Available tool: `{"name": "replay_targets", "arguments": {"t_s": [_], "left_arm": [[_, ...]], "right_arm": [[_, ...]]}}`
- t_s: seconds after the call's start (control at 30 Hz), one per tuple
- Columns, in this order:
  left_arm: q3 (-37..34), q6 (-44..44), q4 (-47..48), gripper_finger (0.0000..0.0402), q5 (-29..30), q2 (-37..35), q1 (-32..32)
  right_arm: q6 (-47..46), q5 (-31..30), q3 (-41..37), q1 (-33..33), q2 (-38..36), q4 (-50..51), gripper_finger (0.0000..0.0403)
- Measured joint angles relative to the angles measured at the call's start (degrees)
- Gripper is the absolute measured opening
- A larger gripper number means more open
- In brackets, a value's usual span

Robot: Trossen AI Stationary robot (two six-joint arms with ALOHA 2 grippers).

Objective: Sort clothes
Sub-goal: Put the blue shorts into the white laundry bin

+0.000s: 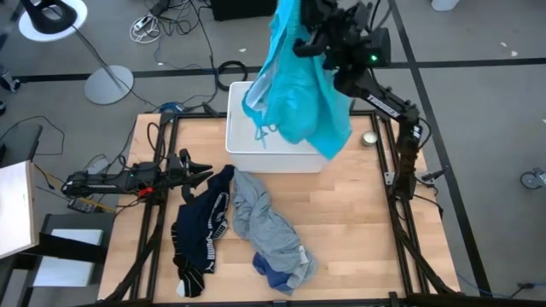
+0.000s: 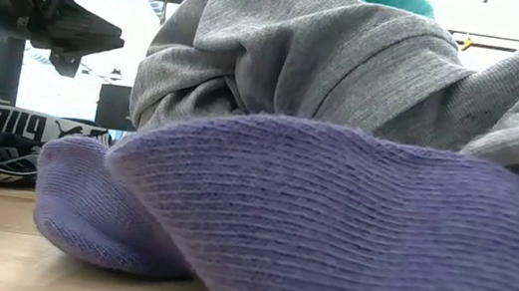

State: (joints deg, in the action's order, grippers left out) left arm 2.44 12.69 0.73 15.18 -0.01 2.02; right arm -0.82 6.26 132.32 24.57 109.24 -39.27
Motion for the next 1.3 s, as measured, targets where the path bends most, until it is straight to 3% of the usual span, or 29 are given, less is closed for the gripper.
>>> {"name": "replay_targets", "arguments": {"t_s": [0.23, 0.43, 0.67, 0.8, 0.9, 1.1, 1.3], "left_arm": [[-0.02, -0.02, 0.02, 0.0108, 0.02, 0.00, -0.02], [-0.02, -0.02, 0.04, 0.0108, 0.01, 0.00, -0.01], [-0.02, -0.02, 0.00, 0.0108, 0.02, 0.00, -0.01], [-0.02, 0.00, 0.04, 0.0108, 0.02, 0.00, 0.00], [-0.02, -0.02, -0.04, 0.0108, 0.02, 0.00, -0.02], [-0.02, 0.00, -0.08, 0.0108, 0.02, 0.00, -0.01], [-0.02, 0.00, -0.13, 0.0108, 0.02, 0.00, -0.02]], "right_arm": [[-2.10, 3.93, 2.14, -0.08, 0.96, 22.29, 0.0000], [1.37, 2.67, 2.09, 0.79, -0.92, 52.51, 0.0000], [5.10, -13.77, 2.06, 2.23, -1.63, 95.23, 0.0000], [-0.26, -15.71, 0.17, 3.89, -0.77, 108.46, 0.0000], [-3.58, -12.27, -4.22, 4.45, -0.30, 109.26, 0.0000], [-4.13, -7.76, -15.23, 4.27, 2.26, 99.04, 0.0012], [-4.08, -1.32, -21.21, 4.12, 9.35, 91.68, 0.0057]]}}
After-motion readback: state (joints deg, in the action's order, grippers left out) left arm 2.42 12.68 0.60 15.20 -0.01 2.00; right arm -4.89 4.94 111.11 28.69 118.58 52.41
